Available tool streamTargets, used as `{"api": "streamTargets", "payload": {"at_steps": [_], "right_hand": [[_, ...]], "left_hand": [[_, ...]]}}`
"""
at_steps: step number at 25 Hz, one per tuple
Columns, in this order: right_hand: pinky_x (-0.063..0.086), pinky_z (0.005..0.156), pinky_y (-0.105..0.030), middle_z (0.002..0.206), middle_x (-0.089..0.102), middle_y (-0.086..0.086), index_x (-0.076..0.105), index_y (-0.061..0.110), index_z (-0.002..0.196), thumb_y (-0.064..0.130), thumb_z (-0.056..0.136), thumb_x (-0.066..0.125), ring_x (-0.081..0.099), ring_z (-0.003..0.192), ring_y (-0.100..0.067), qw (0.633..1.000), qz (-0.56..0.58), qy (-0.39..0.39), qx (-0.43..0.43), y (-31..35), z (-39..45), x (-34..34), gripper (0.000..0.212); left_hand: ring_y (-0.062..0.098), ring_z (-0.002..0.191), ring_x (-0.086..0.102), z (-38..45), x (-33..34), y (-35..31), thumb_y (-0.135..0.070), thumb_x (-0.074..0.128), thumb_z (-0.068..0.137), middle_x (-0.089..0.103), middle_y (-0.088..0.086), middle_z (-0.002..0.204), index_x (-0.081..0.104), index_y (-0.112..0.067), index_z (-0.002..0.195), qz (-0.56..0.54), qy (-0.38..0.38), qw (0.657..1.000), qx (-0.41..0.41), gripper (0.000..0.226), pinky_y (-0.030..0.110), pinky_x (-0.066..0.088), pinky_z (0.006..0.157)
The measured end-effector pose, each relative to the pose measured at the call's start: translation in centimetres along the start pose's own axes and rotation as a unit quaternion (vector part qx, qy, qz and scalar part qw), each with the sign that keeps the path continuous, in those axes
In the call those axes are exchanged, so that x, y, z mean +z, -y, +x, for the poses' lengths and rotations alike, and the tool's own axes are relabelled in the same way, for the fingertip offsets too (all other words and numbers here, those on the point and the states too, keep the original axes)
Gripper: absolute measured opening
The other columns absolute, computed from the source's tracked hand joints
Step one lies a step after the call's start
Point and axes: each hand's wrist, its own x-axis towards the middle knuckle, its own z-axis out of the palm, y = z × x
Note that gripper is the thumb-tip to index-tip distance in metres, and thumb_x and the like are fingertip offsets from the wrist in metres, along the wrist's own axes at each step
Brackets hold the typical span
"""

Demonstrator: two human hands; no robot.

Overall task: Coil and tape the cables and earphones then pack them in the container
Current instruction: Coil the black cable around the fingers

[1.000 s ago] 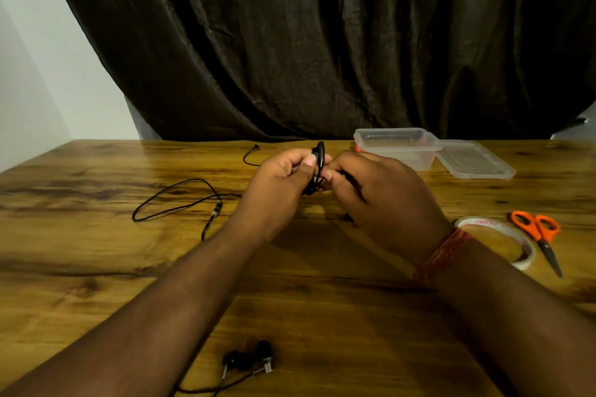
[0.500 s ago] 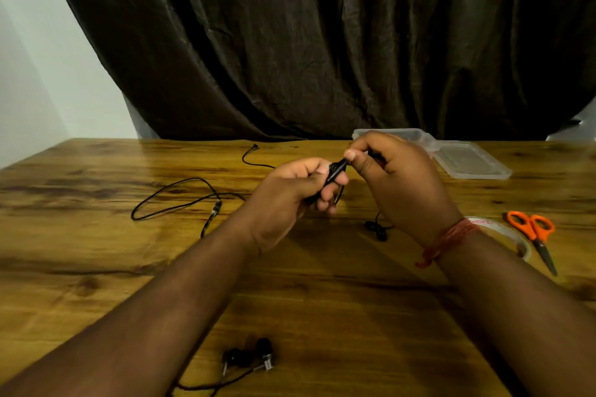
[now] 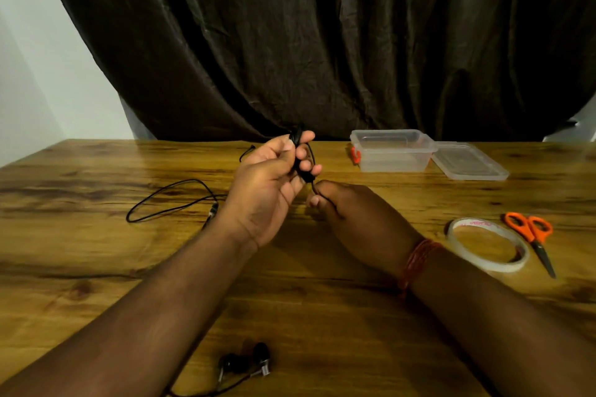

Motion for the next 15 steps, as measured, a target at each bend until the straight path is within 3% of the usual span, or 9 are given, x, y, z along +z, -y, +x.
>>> {"api": "streamTargets", "payload": {"at_steps": [2, 5, 9, 15], "right_hand": [[0.051, 0.074, -0.042, 0.097, 0.066, -0.001, 0.053, 0.024, 0.096, 0.034, 0.102, 0.039, 0.061, 0.086, -0.022, 0.999, -0.048, 0.015, -0.003, 0.2, -0.1, -0.2, 0.018], [0.051, 0.072, -0.039, 0.1, 0.065, 0.0, 0.055, 0.024, 0.104, 0.036, 0.102, 0.036, 0.061, 0.088, -0.022, 0.992, -0.124, 0.018, -0.016, 0.5, -0.3, -0.4, 0.022], [0.05, 0.071, -0.036, 0.104, 0.066, 0.003, 0.059, 0.027, 0.111, 0.033, 0.099, 0.043, 0.063, 0.091, -0.021, 0.985, -0.158, -0.02, -0.059, 0.8, -0.4, -0.9, 0.021], [0.036, 0.064, -0.028, 0.092, 0.065, 0.004, 0.062, 0.026, 0.099, 0.033, 0.096, 0.048, 0.06, 0.086, -0.019, 0.968, -0.223, -0.074, -0.083, 0.2, -0.1, -2.2, 0.016]], "left_hand": [[0.006, 0.069, 0.053, 0.1, 0.1, 0.3, -0.005, 0.035, 0.104, 0.052, -0.001, 0.078, 0.06, -0.004, 0.115, 0.056, -0.023, 0.998, 0.013, 0.028, 0.027, 0.053, 0.081], [0.007, 0.077, 0.057, -0.1, 0.2, 1.0, -0.009, 0.032, 0.106, 0.054, -0.003, 0.083, 0.06, -0.015, 0.116, 0.224, -0.04, 0.974, 0.017, 0.03, 0.029, 0.05, 0.089], [0.009, 0.087, 0.056, -0.4, -0.1, 1.3, -0.013, 0.033, 0.106, 0.06, -0.004, 0.094, 0.056, -0.014, 0.125, 0.374, -0.001, 0.927, -0.014, 0.029, 0.019, 0.047, 0.079], [0.024, 0.11, 0.061, -0.5, -0.2, 1.1, -0.014, 0.037, 0.106, 0.067, 0.01, 0.115, 0.06, -0.013, 0.12, 0.478, 0.059, 0.876, -0.02, 0.027, 0.044, 0.045, 0.097]]}}
